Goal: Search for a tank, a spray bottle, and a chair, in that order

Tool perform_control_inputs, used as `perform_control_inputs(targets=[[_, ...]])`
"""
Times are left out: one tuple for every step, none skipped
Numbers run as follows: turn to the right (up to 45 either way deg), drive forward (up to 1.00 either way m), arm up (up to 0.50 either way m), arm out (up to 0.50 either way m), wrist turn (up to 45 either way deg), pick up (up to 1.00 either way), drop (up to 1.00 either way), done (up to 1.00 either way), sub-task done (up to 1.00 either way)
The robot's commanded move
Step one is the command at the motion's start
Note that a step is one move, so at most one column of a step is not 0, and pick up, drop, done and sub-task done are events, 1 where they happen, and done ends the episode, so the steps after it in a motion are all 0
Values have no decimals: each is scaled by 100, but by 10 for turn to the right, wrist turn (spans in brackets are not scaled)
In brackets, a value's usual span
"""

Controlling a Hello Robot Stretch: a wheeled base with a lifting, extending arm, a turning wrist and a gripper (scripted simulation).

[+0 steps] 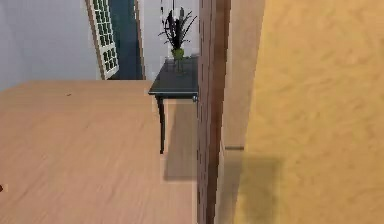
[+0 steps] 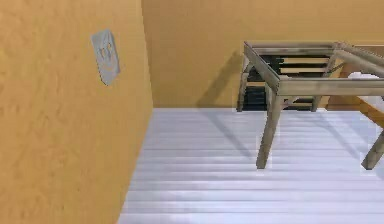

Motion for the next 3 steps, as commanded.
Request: perform_control_inputs(targets=[[-450,0,0,0,0,0,0,0,0],[-450,0,0,0,0,0,0,0,0],[-420,0,0,0,0,0,0,0,0]])
